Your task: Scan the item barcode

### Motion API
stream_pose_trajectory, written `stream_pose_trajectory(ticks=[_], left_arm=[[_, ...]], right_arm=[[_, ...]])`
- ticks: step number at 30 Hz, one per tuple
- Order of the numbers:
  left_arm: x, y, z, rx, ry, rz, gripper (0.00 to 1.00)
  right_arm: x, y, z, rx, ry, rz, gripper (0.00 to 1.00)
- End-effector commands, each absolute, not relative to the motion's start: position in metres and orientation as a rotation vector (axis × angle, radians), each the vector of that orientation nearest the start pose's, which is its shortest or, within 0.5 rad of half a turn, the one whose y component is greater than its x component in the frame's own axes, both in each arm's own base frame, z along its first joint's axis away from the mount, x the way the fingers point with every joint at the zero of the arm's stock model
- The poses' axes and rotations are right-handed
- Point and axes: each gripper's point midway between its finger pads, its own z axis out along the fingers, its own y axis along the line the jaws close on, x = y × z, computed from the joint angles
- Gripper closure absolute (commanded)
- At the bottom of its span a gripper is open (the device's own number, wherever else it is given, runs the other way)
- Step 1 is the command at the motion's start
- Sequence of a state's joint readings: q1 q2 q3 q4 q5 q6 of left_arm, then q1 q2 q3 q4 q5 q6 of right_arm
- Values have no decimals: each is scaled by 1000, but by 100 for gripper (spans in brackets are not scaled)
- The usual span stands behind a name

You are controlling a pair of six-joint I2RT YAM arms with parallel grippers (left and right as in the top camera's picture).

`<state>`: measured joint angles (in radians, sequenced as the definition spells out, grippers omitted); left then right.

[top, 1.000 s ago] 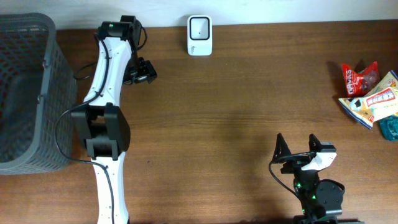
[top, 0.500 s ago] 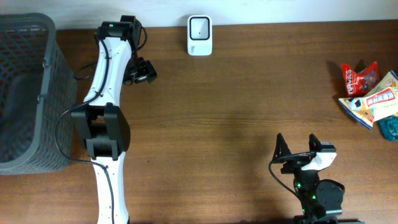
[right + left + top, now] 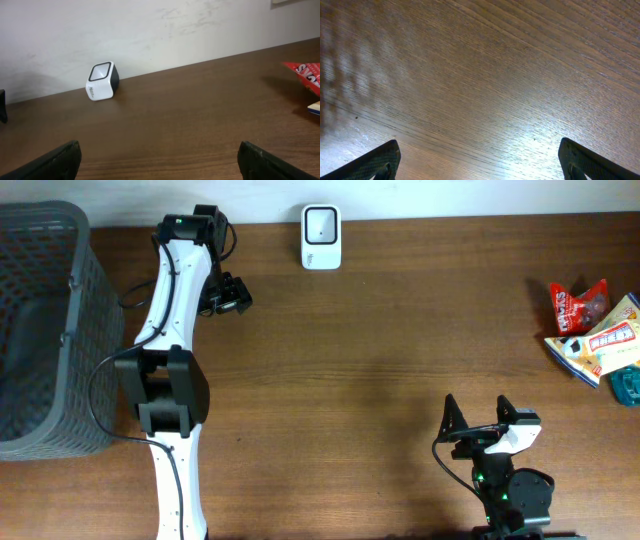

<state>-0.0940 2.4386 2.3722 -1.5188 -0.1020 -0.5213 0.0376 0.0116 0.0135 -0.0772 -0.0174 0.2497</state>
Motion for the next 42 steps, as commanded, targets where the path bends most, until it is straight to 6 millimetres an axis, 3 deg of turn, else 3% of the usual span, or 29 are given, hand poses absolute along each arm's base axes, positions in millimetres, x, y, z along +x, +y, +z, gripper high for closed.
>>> stream_pose_trajectory(ticks=[1, 28, 30, 34, 42], left_arm=[[466, -28, 91, -673, 3031, 149, 1], [466, -28, 95, -672, 3022, 143, 1], [466, -28, 105, -669, 3002, 132, 1], [465, -28, 147, -657, 2915, 85, 1], [435, -24, 279, -617, 2627, -53, 1]], right_arm=[[246, 14, 156, 147, 1646, 232, 2], [246, 14, 156, 147, 1646, 232, 2], [246, 14, 156, 147, 1646, 232, 2], [246, 14, 156, 147, 1646, 232, 2], [246, 14, 156, 147, 1646, 232, 2]])
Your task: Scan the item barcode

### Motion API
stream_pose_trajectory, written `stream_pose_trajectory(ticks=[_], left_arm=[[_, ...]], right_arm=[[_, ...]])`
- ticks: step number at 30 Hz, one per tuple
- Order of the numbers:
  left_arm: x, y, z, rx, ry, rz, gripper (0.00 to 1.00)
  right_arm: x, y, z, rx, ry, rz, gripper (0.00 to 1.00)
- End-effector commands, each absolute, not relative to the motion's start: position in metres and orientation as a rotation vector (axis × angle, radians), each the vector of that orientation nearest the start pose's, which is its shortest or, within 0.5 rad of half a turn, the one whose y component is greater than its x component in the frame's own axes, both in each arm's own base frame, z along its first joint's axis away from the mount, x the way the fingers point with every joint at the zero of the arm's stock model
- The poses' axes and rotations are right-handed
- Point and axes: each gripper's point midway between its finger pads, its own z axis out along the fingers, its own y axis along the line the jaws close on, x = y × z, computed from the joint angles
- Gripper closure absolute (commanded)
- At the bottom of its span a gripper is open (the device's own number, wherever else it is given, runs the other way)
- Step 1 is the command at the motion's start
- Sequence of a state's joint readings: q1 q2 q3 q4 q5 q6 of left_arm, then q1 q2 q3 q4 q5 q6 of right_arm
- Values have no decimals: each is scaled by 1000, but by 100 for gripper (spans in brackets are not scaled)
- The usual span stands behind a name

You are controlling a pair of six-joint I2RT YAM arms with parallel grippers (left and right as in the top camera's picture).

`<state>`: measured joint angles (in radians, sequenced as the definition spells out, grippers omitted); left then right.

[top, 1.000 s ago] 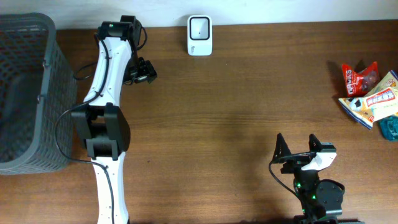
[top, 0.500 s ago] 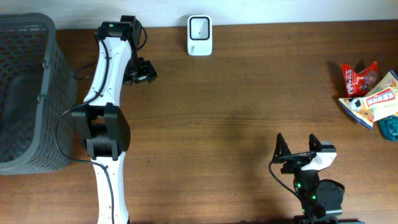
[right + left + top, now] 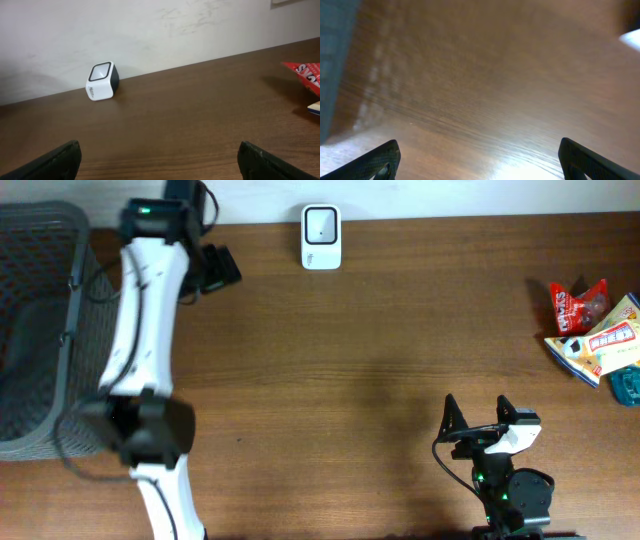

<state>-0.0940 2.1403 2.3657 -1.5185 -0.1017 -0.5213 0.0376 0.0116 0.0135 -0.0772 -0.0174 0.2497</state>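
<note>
The white barcode scanner [image 3: 321,223] stands at the table's back edge, also seen from the right wrist as the scanner [image 3: 103,81] against the wall. Snack packets [image 3: 590,320] lie in a pile at the far right; a red packet [image 3: 305,75] shows at the right wrist view's edge. My left gripper [image 3: 215,268] hangs open and empty at the back left, between basket and scanner, over bare wood [image 3: 479,145]. My right gripper [image 3: 475,418] rests open and empty near the front edge [image 3: 157,145], facing the scanner.
A dark grey mesh basket [image 3: 40,330] fills the left end of the table, and its wall [image 3: 335,50] blurs into the left wrist view. A pale wall [image 3: 160,30] rises behind the table's back edge.
My left arm has swung back and to the left, so its open gripper is now closer to the back edge and the basket. The right arm has not moved.
</note>
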Motion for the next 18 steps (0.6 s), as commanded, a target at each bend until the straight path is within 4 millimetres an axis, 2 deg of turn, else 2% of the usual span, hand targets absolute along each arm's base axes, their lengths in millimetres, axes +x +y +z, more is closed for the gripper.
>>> stream_pose_trajectory(ticks=[1, 8, 11, 15, 18], left_arm=[[430, -24, 291, -612, 2601, -65, 1], [391, -20, 362, -584, 2428, -137, 1], [374, -18, 386, -574, 2365, -161, 1], [365, -17, 398, -569, 2333, -173, 1], [355, -16, 390, -561, 2385, -148, 1]], right_arm=[[246, 14, 156, 147, 1646, 232, 2], [246, 14, 156, 147, 1646, 232, 2], [246, 14, 156, 147, 1646, 232, 2], [246, 14, 156, 147, 1646, 232, 2], [246, 14, 156, 147, 1646, 232, 2]])
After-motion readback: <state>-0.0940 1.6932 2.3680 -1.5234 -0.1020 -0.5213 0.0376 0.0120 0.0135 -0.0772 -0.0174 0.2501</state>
